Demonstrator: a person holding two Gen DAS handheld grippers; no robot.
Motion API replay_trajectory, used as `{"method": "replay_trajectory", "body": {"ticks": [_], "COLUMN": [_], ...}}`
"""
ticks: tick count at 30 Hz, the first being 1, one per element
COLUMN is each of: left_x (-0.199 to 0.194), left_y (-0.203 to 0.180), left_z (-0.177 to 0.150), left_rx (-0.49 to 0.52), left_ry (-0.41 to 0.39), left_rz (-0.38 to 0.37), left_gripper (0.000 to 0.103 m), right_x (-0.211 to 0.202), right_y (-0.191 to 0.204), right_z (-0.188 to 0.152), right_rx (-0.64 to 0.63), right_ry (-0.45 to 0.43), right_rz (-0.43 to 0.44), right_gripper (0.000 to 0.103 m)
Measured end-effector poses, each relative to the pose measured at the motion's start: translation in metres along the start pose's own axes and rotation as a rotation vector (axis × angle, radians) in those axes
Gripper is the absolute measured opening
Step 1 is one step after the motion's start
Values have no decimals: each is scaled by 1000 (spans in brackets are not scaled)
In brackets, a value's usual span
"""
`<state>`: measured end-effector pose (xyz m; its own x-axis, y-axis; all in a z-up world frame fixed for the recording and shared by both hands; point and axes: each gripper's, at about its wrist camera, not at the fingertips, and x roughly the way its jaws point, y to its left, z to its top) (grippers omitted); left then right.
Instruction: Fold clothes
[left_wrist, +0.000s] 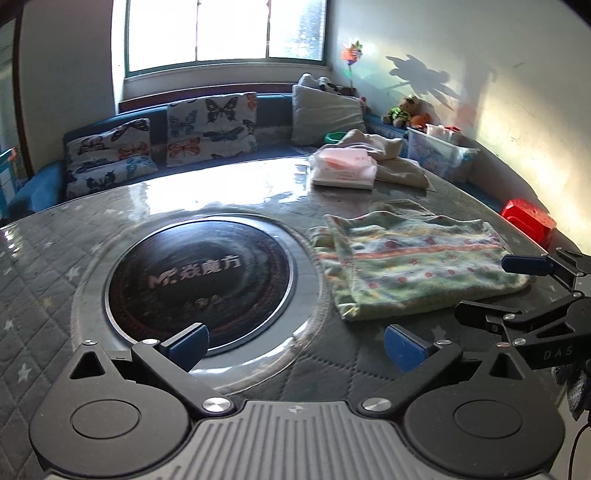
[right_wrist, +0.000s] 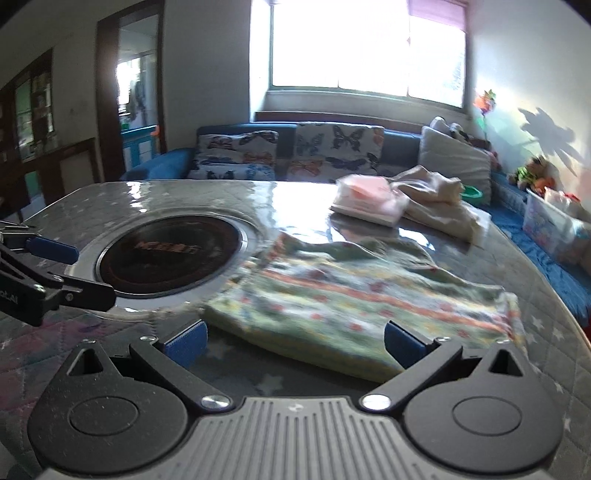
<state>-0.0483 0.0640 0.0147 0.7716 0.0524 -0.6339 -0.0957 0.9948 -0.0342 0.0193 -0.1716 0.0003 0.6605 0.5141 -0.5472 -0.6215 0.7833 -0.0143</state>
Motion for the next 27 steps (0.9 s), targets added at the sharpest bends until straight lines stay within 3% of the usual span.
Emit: {"method": "replay_trajectory", "body": {"ticks": [12, 27], "left_x": [-16, -15], "left_y": [25, 48], "left_z": [-18, -21], "left_rx": [-65, -113], "left_ry": [-16, -15], "left_rz": [71, 138], "left_gripper": [103, 103], "right_x": [15, 35], "right_y": [48, 71], "right_z": [10, 19], "right_rx": [-36, -85], "right_ry": [-23, -9], "right_rz": [108, 130], "right_gripper": [103, 103]}}
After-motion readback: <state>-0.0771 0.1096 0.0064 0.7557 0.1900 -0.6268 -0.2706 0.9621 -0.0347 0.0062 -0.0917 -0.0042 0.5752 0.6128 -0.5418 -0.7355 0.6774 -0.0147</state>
